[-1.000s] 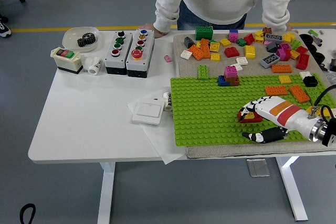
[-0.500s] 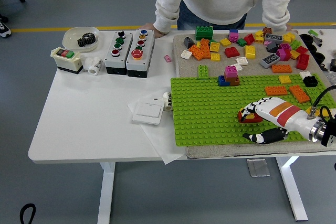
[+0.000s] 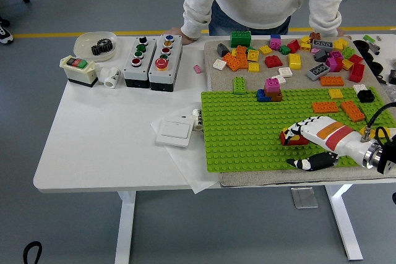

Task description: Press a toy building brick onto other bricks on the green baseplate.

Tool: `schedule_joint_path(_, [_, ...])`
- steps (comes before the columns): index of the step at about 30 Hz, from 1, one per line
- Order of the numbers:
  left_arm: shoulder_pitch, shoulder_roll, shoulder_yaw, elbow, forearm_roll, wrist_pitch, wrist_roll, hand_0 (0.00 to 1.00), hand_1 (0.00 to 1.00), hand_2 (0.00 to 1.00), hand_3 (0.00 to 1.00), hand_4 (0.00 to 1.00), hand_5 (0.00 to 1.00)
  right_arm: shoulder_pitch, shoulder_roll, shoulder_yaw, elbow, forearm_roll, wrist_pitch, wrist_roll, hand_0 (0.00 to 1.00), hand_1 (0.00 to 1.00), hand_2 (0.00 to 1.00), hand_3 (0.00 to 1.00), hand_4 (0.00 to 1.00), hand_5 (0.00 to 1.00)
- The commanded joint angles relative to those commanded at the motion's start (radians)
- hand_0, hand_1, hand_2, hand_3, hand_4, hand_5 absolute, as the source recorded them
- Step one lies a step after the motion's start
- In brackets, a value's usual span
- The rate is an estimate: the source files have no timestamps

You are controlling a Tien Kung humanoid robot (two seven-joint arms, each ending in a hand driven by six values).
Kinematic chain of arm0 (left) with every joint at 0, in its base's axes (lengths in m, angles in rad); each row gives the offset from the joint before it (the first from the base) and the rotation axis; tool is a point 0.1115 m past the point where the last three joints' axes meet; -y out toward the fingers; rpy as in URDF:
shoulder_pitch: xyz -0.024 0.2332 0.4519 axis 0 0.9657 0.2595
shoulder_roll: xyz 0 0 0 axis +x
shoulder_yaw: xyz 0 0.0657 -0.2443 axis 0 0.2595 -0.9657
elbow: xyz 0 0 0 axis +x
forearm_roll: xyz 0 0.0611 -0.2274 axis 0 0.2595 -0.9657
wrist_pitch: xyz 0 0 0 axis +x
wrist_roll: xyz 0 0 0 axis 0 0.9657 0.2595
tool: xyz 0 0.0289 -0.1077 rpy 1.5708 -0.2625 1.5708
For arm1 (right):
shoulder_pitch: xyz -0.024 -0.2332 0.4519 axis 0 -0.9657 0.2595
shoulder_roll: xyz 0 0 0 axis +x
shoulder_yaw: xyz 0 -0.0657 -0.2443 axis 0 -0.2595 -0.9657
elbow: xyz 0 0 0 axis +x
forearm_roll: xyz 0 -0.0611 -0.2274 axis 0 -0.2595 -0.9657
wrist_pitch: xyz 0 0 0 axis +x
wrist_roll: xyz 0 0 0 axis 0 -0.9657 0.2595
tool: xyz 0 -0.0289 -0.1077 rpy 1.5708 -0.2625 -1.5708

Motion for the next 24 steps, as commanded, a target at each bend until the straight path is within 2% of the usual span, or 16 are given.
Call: schedule_joint_path(24, [-0.005, 0.001, 0.004, 0.000, -0.001, 0.001, -0.001, 0.767, 0.764, 0.733, 0.599, 0.670, 0.602, 0.004, 0.009, 0.009, 0.015, -0.024, -0.001, -0.020, 0.762, 0.718, 0.755, 0.634, 0.777, 0.540])
